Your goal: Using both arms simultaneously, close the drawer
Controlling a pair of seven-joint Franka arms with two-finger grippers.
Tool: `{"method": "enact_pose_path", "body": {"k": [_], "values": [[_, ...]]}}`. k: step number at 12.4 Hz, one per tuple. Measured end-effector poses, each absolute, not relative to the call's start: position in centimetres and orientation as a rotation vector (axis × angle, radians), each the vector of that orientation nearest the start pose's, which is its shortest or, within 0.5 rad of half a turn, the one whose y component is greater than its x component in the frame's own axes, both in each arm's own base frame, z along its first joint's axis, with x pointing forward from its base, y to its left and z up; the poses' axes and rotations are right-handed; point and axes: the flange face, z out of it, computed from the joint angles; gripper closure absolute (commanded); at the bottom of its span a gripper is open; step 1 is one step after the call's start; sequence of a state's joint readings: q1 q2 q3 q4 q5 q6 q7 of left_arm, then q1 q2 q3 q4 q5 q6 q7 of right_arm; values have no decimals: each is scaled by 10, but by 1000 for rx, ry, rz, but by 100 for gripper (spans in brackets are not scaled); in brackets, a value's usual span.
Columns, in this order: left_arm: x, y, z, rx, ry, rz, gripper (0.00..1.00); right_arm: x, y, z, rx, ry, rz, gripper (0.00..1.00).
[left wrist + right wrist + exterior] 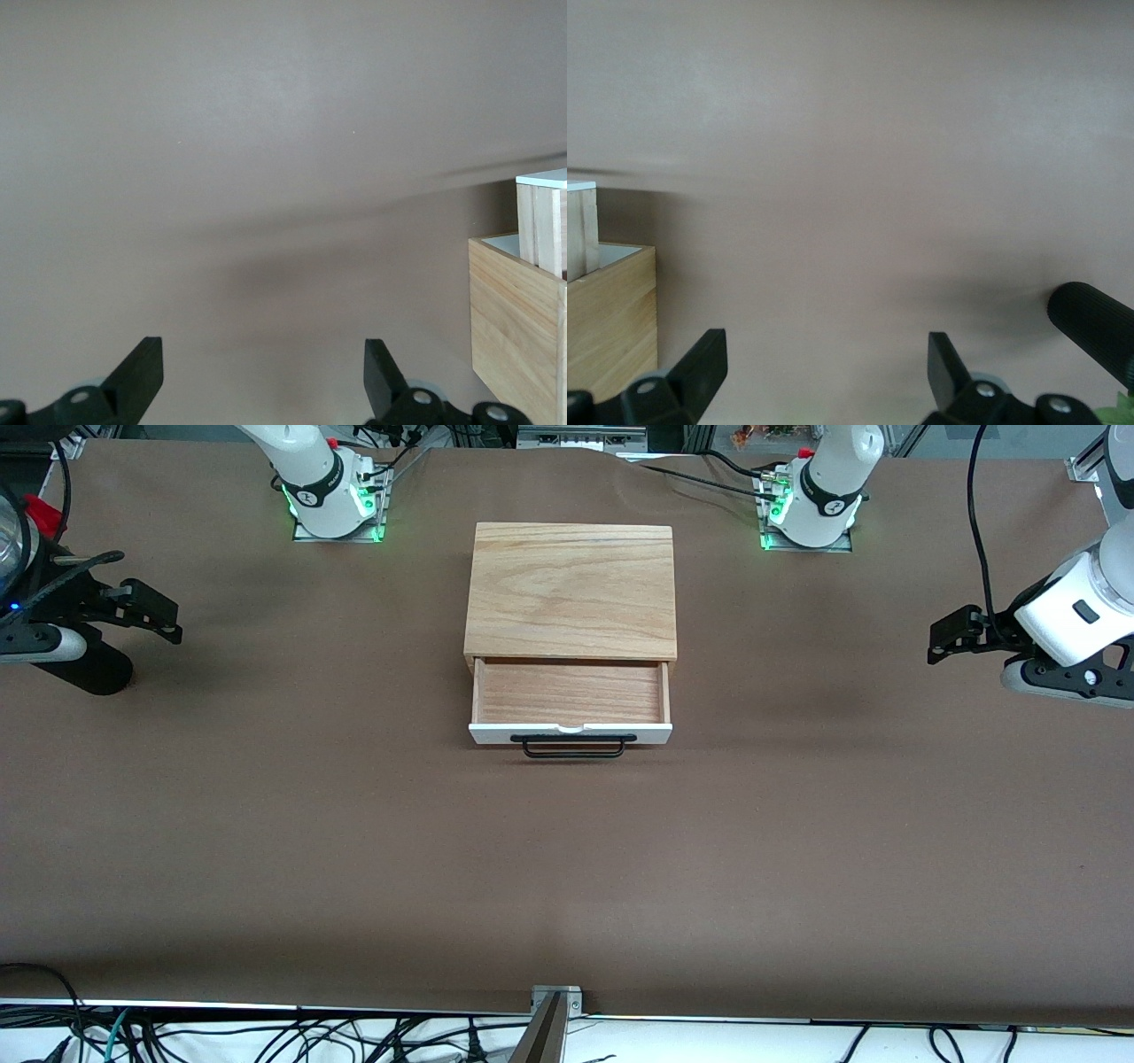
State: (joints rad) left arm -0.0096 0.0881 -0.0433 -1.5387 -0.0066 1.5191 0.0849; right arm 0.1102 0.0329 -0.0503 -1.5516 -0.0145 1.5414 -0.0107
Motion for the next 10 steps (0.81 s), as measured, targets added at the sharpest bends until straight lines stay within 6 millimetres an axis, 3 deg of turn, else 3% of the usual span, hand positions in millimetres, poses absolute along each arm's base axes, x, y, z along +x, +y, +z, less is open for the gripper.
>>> {"method": "enact_pose_path", "body": {"k": [10], "values": [[572,-31,585,-3140,220,190,0,560,33,609,-3156,-105,83,0]]}}
